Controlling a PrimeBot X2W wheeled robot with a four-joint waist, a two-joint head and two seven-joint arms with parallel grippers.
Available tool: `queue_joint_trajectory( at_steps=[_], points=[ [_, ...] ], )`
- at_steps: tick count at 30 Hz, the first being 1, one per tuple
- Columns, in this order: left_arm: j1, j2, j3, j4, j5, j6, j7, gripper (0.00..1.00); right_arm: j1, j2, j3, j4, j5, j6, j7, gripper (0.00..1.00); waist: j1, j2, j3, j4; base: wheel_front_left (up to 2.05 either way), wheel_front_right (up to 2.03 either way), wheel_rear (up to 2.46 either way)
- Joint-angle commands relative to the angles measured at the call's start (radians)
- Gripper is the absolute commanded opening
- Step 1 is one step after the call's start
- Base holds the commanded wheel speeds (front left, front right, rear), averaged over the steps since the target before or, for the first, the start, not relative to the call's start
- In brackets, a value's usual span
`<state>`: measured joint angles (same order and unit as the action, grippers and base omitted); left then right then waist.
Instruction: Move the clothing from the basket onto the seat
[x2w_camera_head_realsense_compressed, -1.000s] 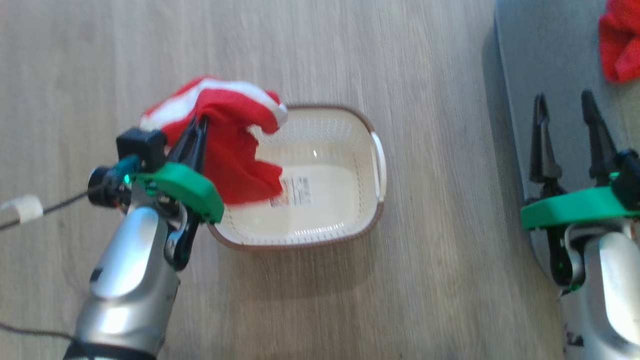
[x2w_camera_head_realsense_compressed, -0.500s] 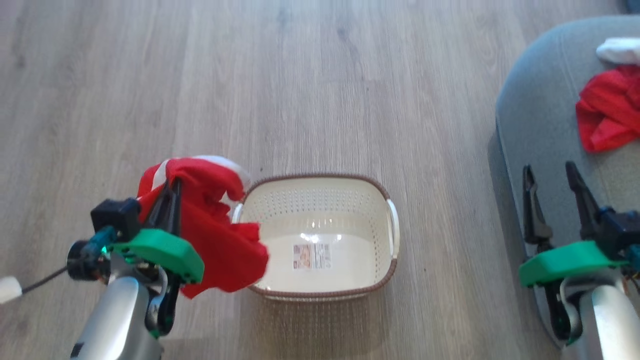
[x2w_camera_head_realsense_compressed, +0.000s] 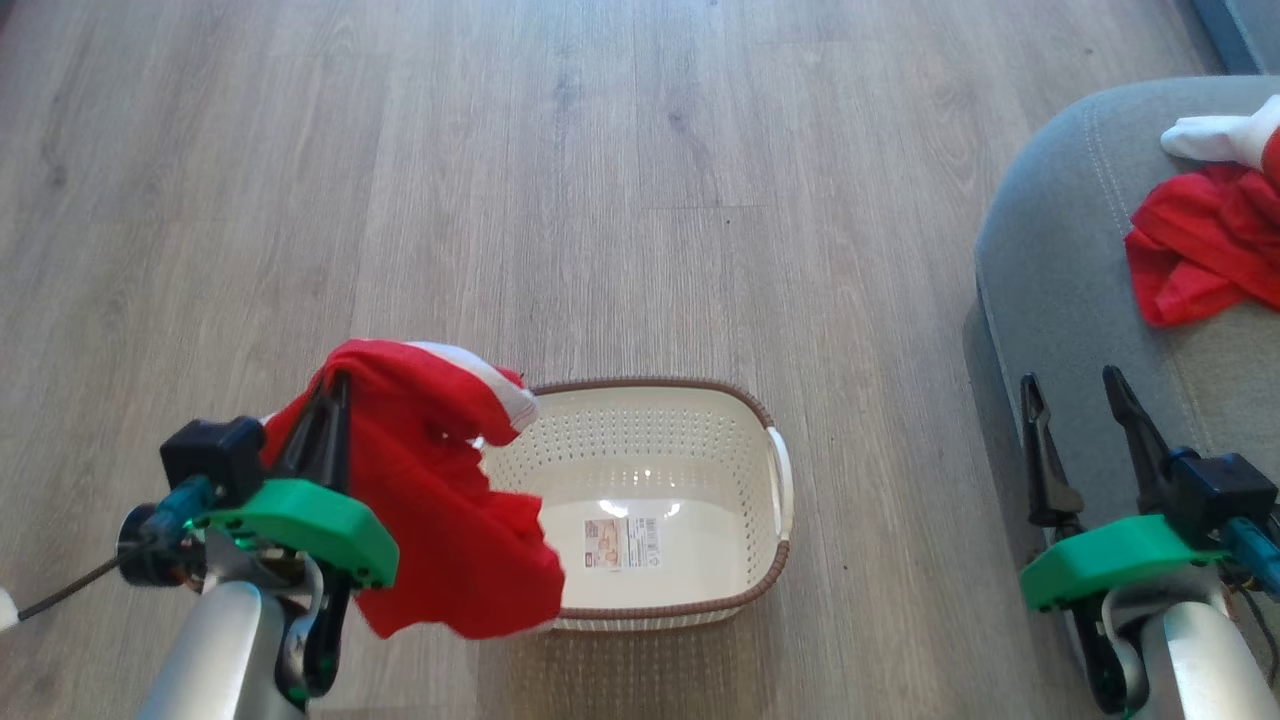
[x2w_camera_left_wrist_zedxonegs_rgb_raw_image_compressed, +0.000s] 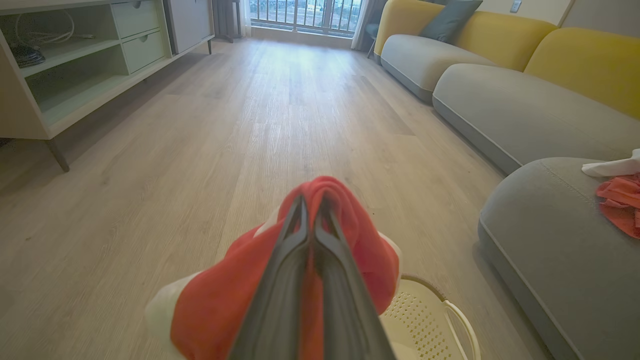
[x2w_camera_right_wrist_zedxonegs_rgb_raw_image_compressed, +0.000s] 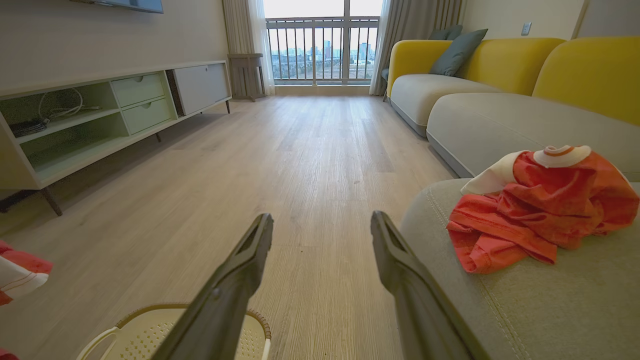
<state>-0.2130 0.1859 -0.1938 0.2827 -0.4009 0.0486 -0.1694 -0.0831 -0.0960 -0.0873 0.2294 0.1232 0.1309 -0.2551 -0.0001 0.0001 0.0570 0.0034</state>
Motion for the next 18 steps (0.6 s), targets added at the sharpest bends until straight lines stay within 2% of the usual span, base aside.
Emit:
queue_joint_trajectory(
  at_steps=[1, 18],
  points=[
    [-0.019, 0.031, 0.042, -0.044, -0.008, 0.009, 0.000, 0.00, -0.024, -0.008, 0.028, -0.028, 0.001, 0.000, -0.007, 1.00, 0.0001, -0.0001, 0.001, -0.001, 0.00, 0.00, 0.00],
    [-0.018, 0.044, 0.035, -0.076, -0.018, 0.019, 0.007, 0.00, -0.040, -0.015, 0.034, -0.031, 0.005, 0.000, -0.007, 1.00, 0.0001, -0.0001, 0.017, -0.003, 0.00, 0.00, 0.00]
  ],
)
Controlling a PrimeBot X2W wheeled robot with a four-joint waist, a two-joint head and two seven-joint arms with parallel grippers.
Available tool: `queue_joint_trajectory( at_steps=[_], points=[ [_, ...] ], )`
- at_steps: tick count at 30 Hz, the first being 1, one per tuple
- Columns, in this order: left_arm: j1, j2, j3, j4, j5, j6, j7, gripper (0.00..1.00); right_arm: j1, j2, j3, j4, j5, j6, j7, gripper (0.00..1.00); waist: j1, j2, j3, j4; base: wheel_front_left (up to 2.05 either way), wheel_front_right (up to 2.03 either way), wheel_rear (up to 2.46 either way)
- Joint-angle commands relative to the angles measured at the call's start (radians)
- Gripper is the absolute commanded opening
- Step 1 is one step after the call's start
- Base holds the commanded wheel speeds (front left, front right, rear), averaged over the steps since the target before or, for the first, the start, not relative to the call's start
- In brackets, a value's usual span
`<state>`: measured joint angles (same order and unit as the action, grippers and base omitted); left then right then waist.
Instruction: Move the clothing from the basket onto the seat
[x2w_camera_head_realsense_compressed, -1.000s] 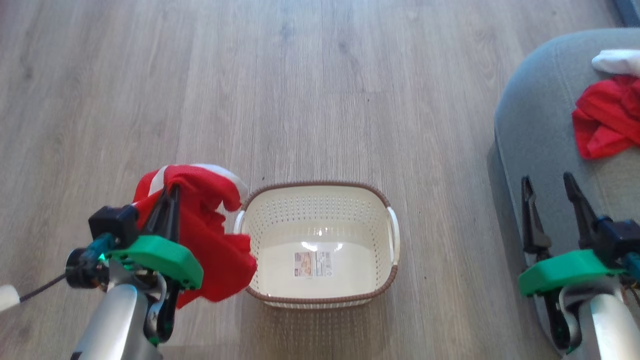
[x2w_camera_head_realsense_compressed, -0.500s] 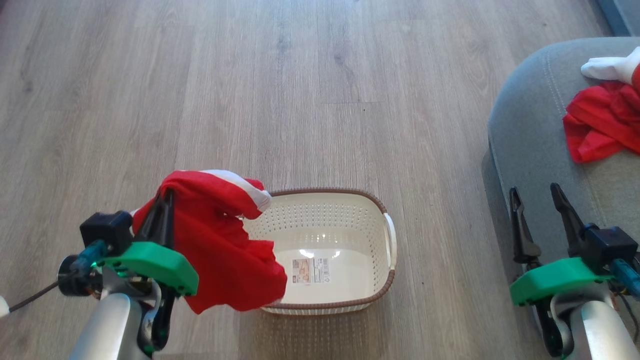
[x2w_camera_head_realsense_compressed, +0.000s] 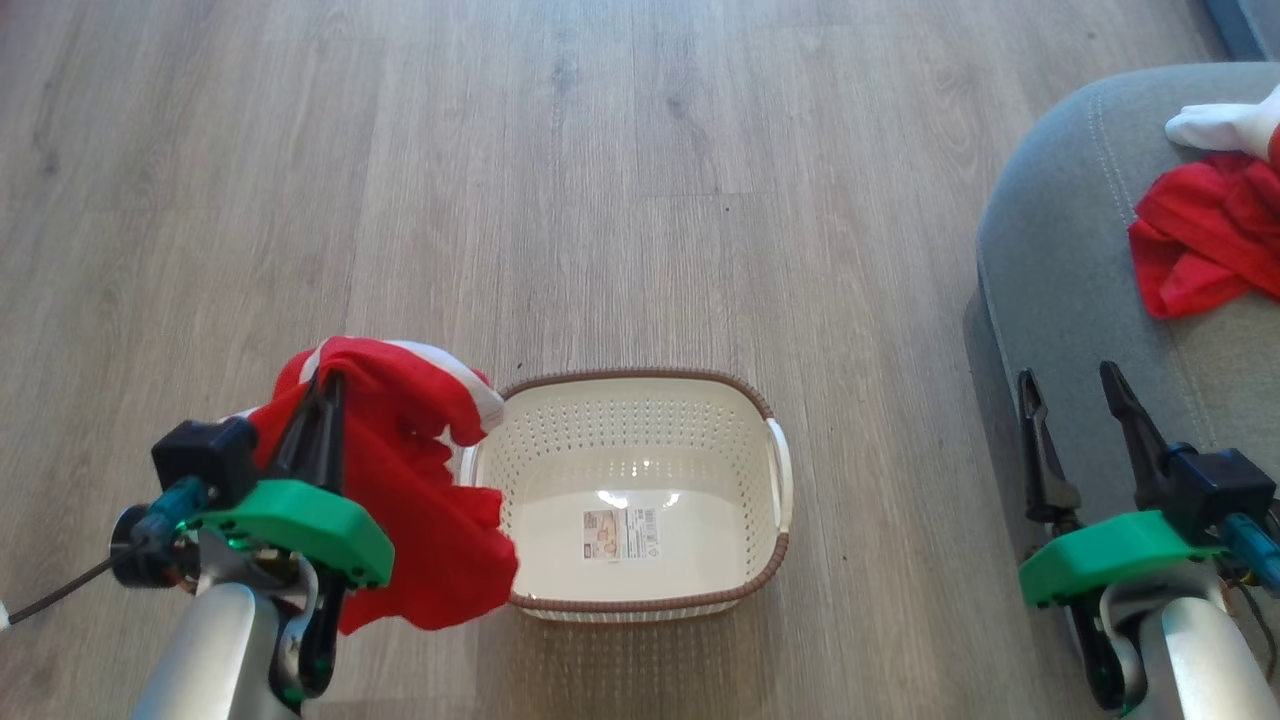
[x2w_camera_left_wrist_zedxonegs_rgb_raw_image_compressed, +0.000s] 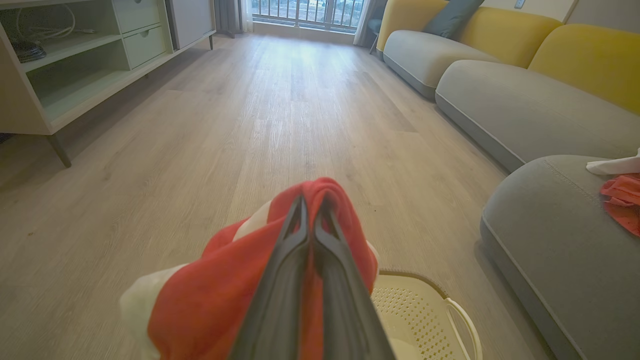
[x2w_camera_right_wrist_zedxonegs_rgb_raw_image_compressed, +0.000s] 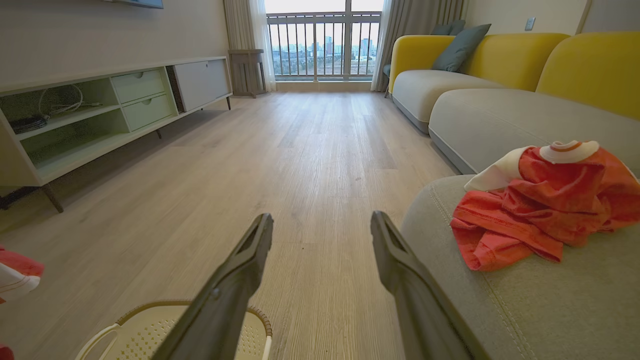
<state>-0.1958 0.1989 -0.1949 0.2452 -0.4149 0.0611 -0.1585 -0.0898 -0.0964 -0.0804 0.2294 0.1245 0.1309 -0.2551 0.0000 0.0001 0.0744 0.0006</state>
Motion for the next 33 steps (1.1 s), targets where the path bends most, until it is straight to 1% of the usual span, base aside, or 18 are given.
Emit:
queue_joint_trajectory(
  at_steps=[1, 18, 21, 23, 25, 29, 33],
  points=[
    [-0.035, 0.032, 0.035, -0.038, -0.004, 0.007, -0.004, 0.00, -0.033, -0.014, 0.027, -0.031, 0.003, 0.000, -0.007, 1.00, 0.0000, -0.0001, 0.000, -0.001, 0.00, 0.00, 0.00],
    [-0.049, 0.042, 0.027, -0.033, -0.011, 0.009, -0.009, 0.00, -0.046, -0.017, 0.033, -0.032, 0.002, 0.000, -0.007, 1.00, 0.0000, -0.0001, 0.006, -0.008, 0.00, 0.00, 0.00],
    [-0.051, 0.045, 0.020, -0.038, -0.009, 0.007, -0.008, 0.00, -0.052, -0.022, 0.069, -0.045, 0.016, 0.000, -0.007, 1.00, 0.0000, -0.0001, 0.001, -0.009, 0.00, 0.00, 0.00],
    [-0.054, 0.047, 0.011, -0.049, -0.007, 0.002, -0.003, 0.00, -0.063, -0.026, 0.126, -0.060, 0.034, 0.000, -0.007, 1.00, 0.0000, -0.0001, -0.001, -0.011, 0.00, 0.00, 0.00],
    [-0.061, 0.048, -0.001, -0.066, -0.001, -0.002, 0.005, 0.00, -0.082, -0.041, 0.210, -0.068, 0.047, 0.000, -0.007, 1.00, 0.0000, -0.0001, -0.003, -0.012, 0.00, 0.00, 0.00],
    [-0.078, 0.048, -0.031, -0.106, 0.009, -0.009, 0.033, 0.00, -0.163, -0.090, 0.441, -0.071, 0.095, 0.000, -0.007, 1.00, 0.0000, -0.0001, -0.010, -0.014, 0.00, 0.00, 0.00],
    [-0.103, 0.043, -0.091, -0.142, 0.029, -0.039, 0.069, 0.00, -0.276, -0.167, 0.691, -0.055, 0.177, 0.000, -0.007, 1.00, 0.0000, -0.0001, -0.022, 0.000, 0.00, 0.00, 0.00]
  ],
)
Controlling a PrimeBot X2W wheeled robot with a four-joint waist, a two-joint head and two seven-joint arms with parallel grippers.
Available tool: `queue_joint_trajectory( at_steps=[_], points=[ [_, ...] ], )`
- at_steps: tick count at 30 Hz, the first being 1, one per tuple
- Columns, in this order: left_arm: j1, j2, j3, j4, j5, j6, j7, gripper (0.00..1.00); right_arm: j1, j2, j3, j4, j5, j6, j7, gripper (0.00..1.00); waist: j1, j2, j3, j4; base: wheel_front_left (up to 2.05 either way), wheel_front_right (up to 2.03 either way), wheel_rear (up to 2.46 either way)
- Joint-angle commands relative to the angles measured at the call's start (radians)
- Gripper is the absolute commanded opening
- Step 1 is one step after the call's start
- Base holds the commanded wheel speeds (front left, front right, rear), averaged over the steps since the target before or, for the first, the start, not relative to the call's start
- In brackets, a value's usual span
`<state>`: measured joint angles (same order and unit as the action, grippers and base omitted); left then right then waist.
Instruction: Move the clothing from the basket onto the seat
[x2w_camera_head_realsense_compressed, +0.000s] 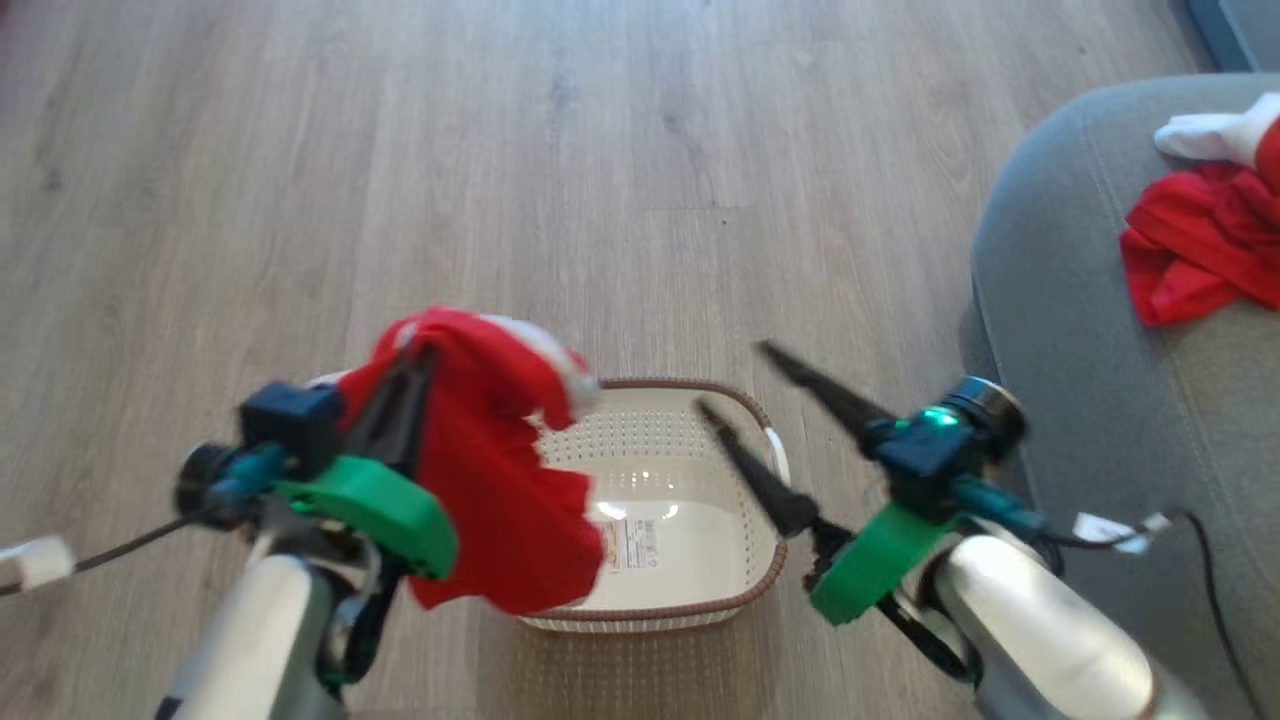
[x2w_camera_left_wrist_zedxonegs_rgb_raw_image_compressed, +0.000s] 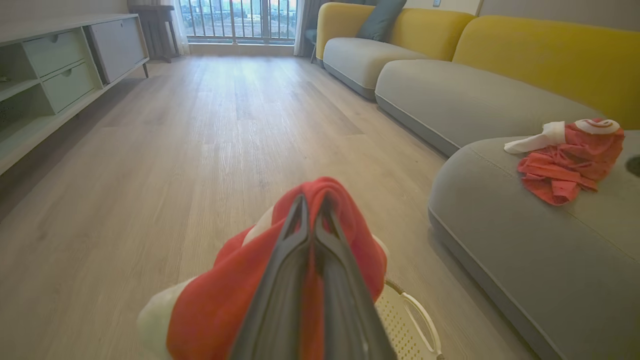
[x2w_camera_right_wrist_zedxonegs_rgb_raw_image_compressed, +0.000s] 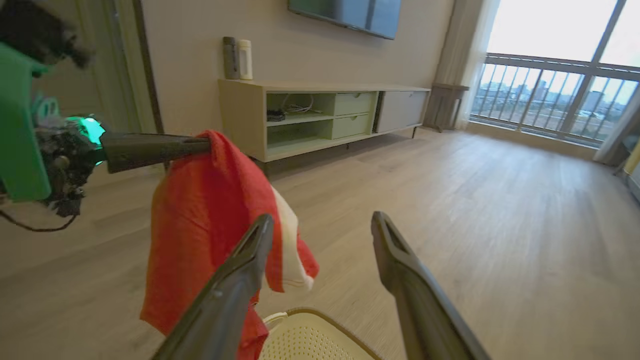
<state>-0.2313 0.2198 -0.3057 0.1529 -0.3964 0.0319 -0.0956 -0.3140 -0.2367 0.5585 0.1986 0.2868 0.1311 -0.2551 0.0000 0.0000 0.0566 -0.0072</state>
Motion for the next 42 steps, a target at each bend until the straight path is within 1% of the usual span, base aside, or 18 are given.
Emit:
queue_joint_trajectory(
  at_steps=[1, 4, 10, 12, 14, 15, 19, 20, 21, 22, 23, 24, 25, 26, 27, 30, 34, 42],
  points=[
    [-0.076, 0.020, 0.001, -0.060, 0.017, -0.021, 0.015, 0.00, -0.084, -0.046, 0.103, -0.019, 0.033, 0.000, -0.007, 1.00, 0.0000, 0.0000, -0.005, 0.013, 0.00, 0.00, 0.00],
    [-0.099, 0.009, -0.062, -0.091, 0.032, -0.059, 0.044, 0.00, -0.180, -0.094, 0.221, -0.006, 0.083, 0.000, -0.007, 1.00, 0.0000, 0.0000, -0.007, 0.029, 0.00, 0.00, 0.00],
    [-0.134, -0.010, -0.183, -0.153, 0.063, -0.114, 0.090, 0.00, -0.318, -0.160, 0.380, 0.024, 0.166, 0.000, 0.003, 1.00, 0.0000, 0.0000, -0.008, 0.061, 0.00, 0.00, 0.00],
    [-0.145, -0.015, -0.223, -0.171, 0.065, -0.128, 0.101, 0.00, -0.344, -0.174, 0.431, 0.031, 0.214, 0.000, 0.017, 1.00, 0.0000, 0.0000, -0.008, 0.072, 0.00, 0.00, 0.00],
    [-0.152, -0.023, -0.253, -0.185, 0.058, -0.137, 0.107, 0.00, -0.368, -0.185, 0.474, 0.040, 0.251, 0.000, 0.026, 1.00, 0.0000, 0.0000, -0.008, 0.077, 0.00, 0.00, 0.00],
    [-0.152, -0.023, -0.253, -0.185, 0.058, -0.137, 0.107, 0.00, -0.368, -0.185, 0.474, 0.040, 0.251, 0.000, 0.026, 1.00, 0.0000, 0.0000, -0.008, 0.077, 0.00, 0.00, 0.00],
    [-0.149, -0.028, -0.291, -0.203, 0.029, -0.147, 0.110, 0.00, -0.396, -0.188, 0.521, 0.065, 0.313, 0.000, 0.027, 1.00, 0.0000, 0.0000, -0.005, 0.078, 0.00, 0.00, 0.00],
    [-0.146, -0.029, -0.296, -0.204, 0.018, -0.149, 0.110, 0.00, -0.400, -0.189, 0.530, 0.071, 0.326, 0.000, 0.026, 0.45, 0.0000, 0.0000, -0.004, 0.077, 0.00, 0.00, 0.00],
    [-0.145, -0.027, -0.301, -0.204, 0.014, -0.150, 0.109, 0.00, -0.402, -0.189, 0.540, 0.073, 0.344, 0.000, 0.024, 0.00, 0.0000, 0.0000, -0.003, 0.076, 0.00, 0.00, 0.00],
    [-0.144, -0.024, -0.303, -0.203, 0.011, -0.151, 0.107, 0.00, -0.404, -0.191, 0.548, 0.074, 0.361, 0.000, 0.022, 0.00, 0.0000, 0.0000, -0.002, 0.074, 0.00, 0.00, 0.00],
    [-0.141, -0.023, -0.306, -0.201, 0.006, -0.151, 0.105, 0.05, -0.408, -0.194, 0.551, 0.076, 0.373, 0.000, 0.020, 0.00, 0.0000, 0.0000, 0.000, 0.070, 0.00, 0.00, 0.00],
    [-0.139, -0.022, -0.306, -0.200, 0.000, -0.152, 0.102, 0.18, -0.412, -0.197, 0.550, 0.078, 0.381, 0.000, 0.016, 0.00, 0.0000, 0.0000, 0.003, 0.066, 0.00, 0.00, 0.00],
    [-0.135, -0.025, -0.304, -0.199, -0.008, -0.152, 0.097, 0.35, -0.414, -0.201, 0.547, 0.080, 0.390, 0.000, 0.013, 0.00, 0.0000, 0.0000, 0.005, 0.061, 0.00, 0.00, 0.00],
    [-0.131, -0.030, -0.300, -0.199, -0.016, -0.150, 0.089, 0.84, -0.416, -0.204, 0.539, 0.082, 0.396, 0.000, 0.010, 0.00, 0.0000, 0.0000, 0.007, 0.055, 0.00, 0.00, 0.00],
    [-0.129, -0.031, -0.298, -0.197, -0.017, -0.146, 0.081, 1.00, -0.418, -0.208, 0.529, 0.082, 0.400, 0.000, 0.007, 0.00, 0.0000, 0.0000, 0.010, 0.048, 0.00, 0.00, 0.00],
    [-0.124, -0.032, -0.291, -0.184, -0.015, -0.135, 0.063, 1.00, -0.421, -0.225, 0.489, 0.078, 0.405, 0.000, 0.000, 0.00, 0.0000, 0.0000, 0.025, 0.010, 0.00, 0.00, 0.00],
    [-0.125, -0.034, -0.283, -0.158, -0.015, -0.127, 0.033, 1.00, -0.422, -0.258, 0.418, 0.066, 0.392, 0.000, -0.004, 0.00, 0.0000, 0.0000, 0.047, -0.064, 0.00, 0.00, 0.00],
    [-0.162, -0.043, -0.290, -0.112, -0.005, -0.127, -0.007, 1.00, -0.373, -0.320, 0.235, -0.001, 0.349, 0.000, -0.006, 0.00, 0.0000, 0.0000, 0.094, -0.244, 0.00, 0.00, 0.00]
  ],
)
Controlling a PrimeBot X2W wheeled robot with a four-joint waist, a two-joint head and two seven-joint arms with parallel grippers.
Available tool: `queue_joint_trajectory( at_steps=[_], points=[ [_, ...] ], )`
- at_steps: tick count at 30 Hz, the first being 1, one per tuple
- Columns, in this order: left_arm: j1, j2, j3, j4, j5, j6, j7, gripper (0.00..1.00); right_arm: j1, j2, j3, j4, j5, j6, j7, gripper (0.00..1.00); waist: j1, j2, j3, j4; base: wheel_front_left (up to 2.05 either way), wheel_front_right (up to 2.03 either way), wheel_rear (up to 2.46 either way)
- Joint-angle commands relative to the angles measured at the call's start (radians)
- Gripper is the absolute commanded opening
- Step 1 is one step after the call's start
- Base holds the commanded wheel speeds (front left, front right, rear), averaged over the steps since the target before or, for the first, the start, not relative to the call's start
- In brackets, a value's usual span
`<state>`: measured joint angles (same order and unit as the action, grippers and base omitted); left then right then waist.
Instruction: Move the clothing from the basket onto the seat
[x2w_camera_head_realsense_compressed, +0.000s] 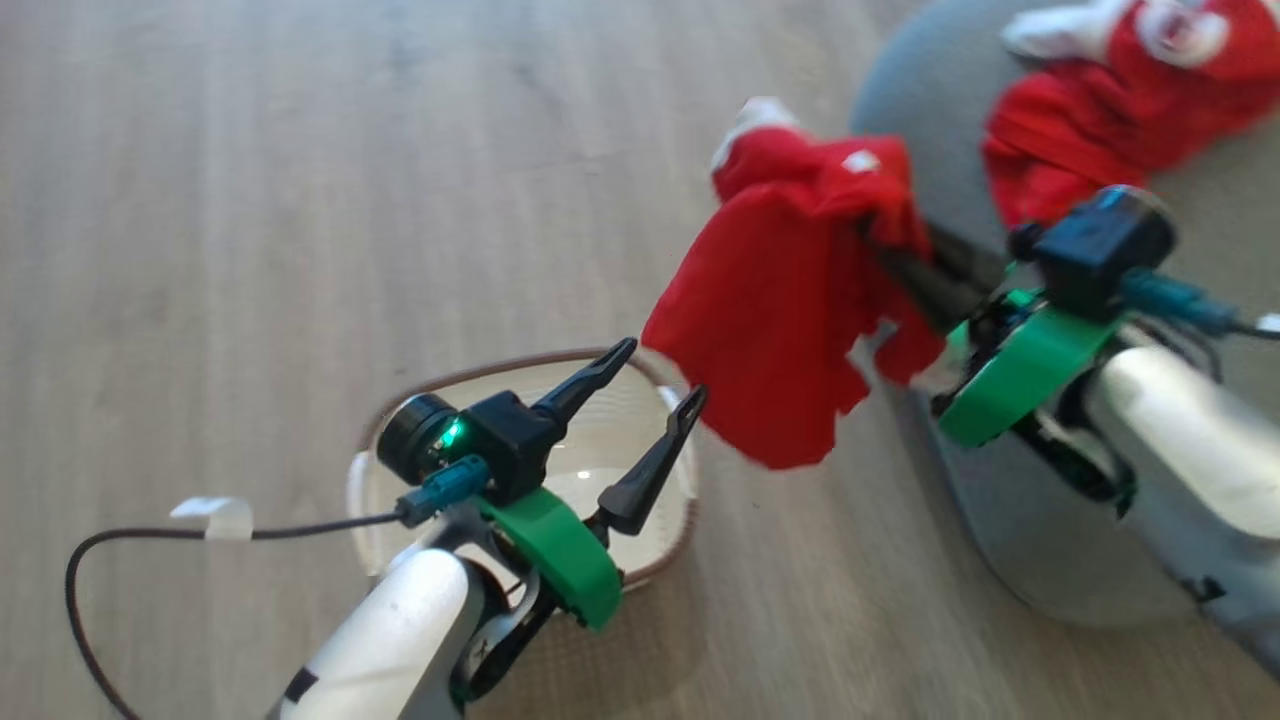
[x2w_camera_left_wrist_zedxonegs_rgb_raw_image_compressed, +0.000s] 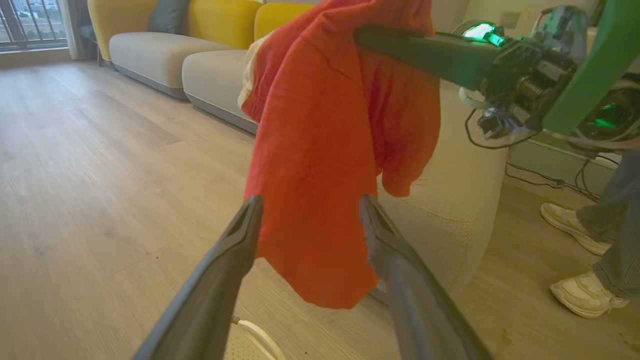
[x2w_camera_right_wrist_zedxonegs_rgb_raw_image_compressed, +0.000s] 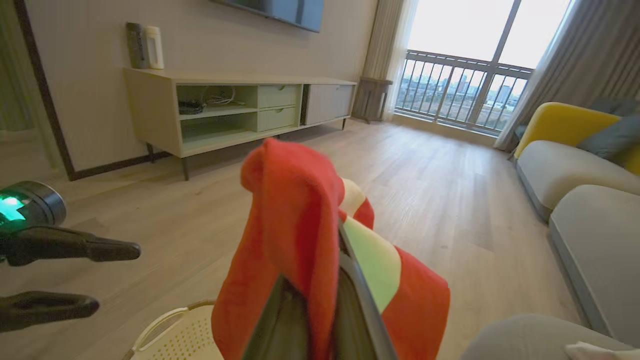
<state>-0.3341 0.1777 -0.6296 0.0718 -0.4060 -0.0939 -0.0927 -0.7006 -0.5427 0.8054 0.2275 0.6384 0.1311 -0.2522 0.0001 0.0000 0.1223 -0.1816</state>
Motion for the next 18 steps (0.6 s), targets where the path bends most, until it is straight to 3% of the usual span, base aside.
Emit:
queue_joint_trajectory(
  at_steps=[1, 13, 18],
  points=[
    [-0.064, -0.006, 0.031, -0.025, 0.003, -0.002, -0.014, 1.00, 0.028, -0.020, -0.036, -0.037, -0.007, 0.000, -0.009, 0.00, -0.0001, 0.0000, 0.031, -0.090, 0.00, 0.00, 0.00],
    [-0.079, -0.025, -0.012, 0.014, -0.002, -0.008, -0.034, 1.00, 0.246, -0.043, -0.256, -0.094, -0.070, 0.000, -0.009, 0.00, -0.0001, 0.0000, 0.046, -0.284, 0.00, 0.00, 0.00],
    [-0.076, -0.020, -0.019, 0.007, -0.002, -0.007, -0.028, 1.00, 0.287, -0.031, -0.309, -0.113, -0.086, 0.000, -0.009, 0.00, -0.0001, 0.0000, 0.046, -0.308, 0.00, 0.00, 0.00]
  ],
)
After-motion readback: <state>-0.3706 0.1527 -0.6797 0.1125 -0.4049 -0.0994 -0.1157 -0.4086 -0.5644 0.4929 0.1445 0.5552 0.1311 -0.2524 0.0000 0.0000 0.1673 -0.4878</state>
